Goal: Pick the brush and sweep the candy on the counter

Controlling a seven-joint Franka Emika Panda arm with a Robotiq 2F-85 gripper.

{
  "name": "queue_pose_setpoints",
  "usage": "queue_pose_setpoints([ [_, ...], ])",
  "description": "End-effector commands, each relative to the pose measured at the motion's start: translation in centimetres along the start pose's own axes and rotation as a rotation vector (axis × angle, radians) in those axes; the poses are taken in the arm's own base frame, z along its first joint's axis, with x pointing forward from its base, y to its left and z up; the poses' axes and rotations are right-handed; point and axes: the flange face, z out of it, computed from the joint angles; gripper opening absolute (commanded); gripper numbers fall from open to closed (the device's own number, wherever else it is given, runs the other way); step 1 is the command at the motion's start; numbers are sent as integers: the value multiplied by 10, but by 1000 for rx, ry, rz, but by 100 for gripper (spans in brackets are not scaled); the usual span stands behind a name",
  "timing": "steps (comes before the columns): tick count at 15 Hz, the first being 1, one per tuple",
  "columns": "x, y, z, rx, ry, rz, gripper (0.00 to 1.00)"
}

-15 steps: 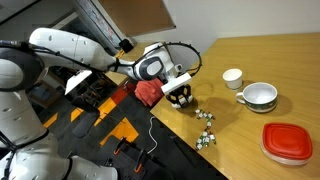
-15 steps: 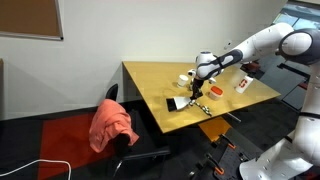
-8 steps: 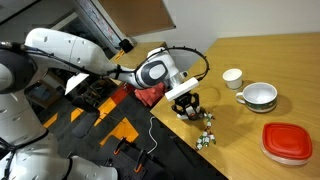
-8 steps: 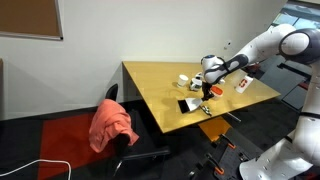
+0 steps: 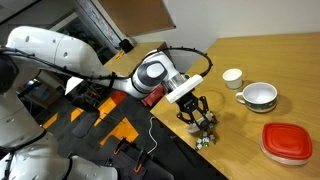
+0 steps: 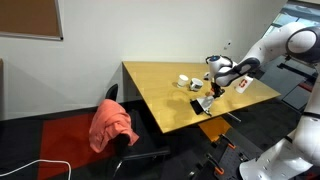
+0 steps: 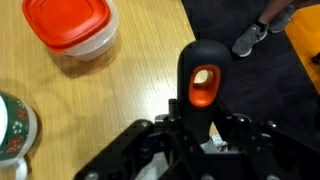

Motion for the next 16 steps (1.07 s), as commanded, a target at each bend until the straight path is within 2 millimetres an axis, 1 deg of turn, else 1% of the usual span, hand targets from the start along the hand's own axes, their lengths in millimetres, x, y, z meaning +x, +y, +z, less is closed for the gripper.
queue_pose_setpoints([
  [1,-23,-14,-5,-16,-78,-9,13],
  [6,-46,-23,6,-21,-158,-22,13],
  [8,-49,-25,5,-26,-125,-9,13],
  [12,-53,-27,-10,-25,37,79,13],
  [16,-56,-26,-32,-30,209,208,13],
])
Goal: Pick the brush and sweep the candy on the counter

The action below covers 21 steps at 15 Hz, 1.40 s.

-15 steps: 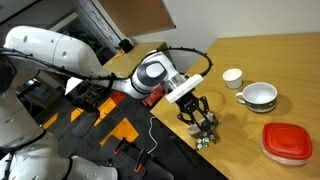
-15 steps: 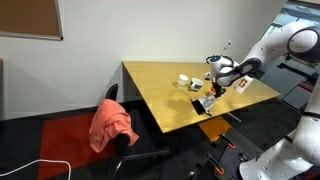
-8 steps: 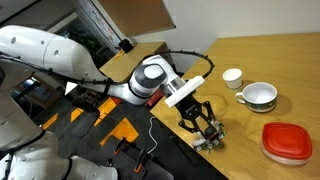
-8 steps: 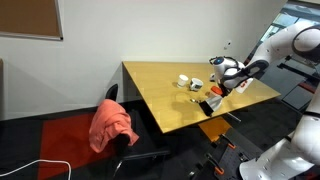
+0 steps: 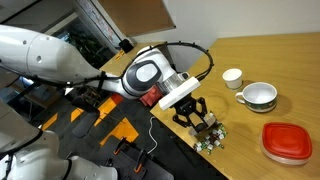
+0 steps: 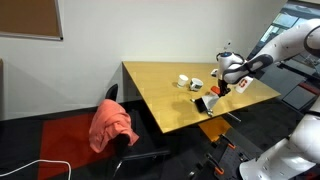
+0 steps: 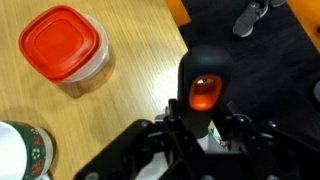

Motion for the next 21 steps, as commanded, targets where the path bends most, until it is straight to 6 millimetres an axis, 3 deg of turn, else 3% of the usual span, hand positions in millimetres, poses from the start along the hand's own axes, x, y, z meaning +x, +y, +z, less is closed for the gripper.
queue_pose_setpoints([
  [1,-8,-5,-27,-22,149,91,13],
  [5,-4,5,-40,-8,259,164,13],
  [8,1,14,-39,-12,264,198,13],
  [21,10,29,12,43,206,198,13],
])
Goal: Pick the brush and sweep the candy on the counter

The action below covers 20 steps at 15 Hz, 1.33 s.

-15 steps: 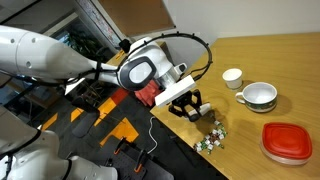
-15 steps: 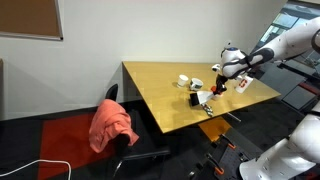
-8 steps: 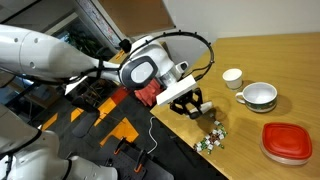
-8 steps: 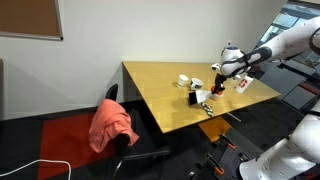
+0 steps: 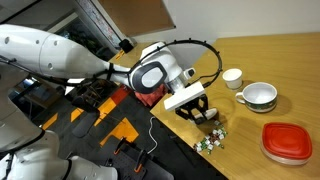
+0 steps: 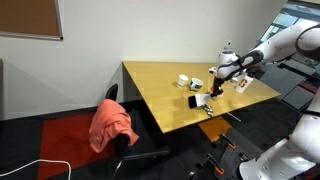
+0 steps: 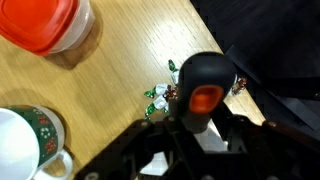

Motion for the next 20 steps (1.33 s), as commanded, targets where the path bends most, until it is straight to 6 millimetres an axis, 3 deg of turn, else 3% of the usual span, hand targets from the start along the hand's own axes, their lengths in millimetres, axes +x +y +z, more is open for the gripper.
queue_pose_setpoints([
  [1,-8,9,8,-13,-18,17,13],
  [13,-80,10,29,12,-151,28,13],
  [17,-78,10,16,-27,-69,47,13],
  [20,-67,11,-7,-70,26,85,13],
])
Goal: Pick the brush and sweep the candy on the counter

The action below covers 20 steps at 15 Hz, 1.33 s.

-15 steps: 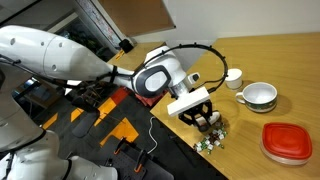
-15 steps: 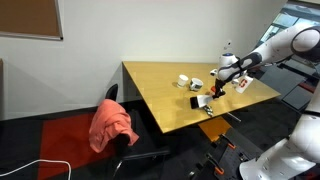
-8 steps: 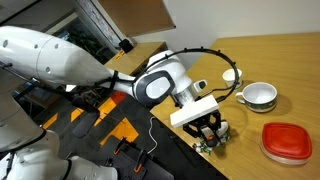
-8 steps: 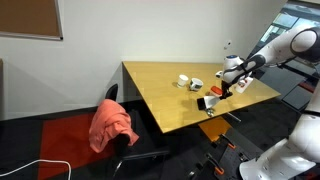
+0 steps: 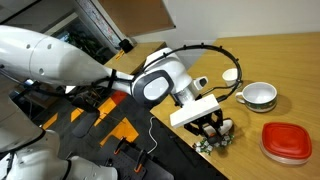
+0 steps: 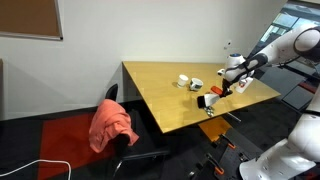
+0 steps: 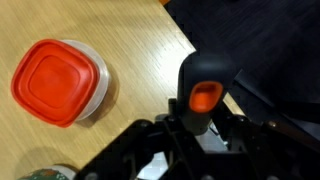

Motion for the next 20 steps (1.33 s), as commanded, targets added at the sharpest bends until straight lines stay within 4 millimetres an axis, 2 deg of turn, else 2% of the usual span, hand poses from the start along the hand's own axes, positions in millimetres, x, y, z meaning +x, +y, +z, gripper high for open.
queue_pose_setpoints([
  [1,6,-4,-38,-54,129,43,13],
  [5,34,-3,-72,-137,245,49,13],
  [8,63,0,-90,-249,317,-6,13],
  [12,97,-4,-98,-373,444,-60,13],
  [15,122,-14,-93,-356,538,-47,13],
  [16,118,-11,-93,-339,495,-54,38],
  [18,128,-16,-88,-320,521,-54,38],
  [20,127,-16,-86,-317,521,-50,38],
])
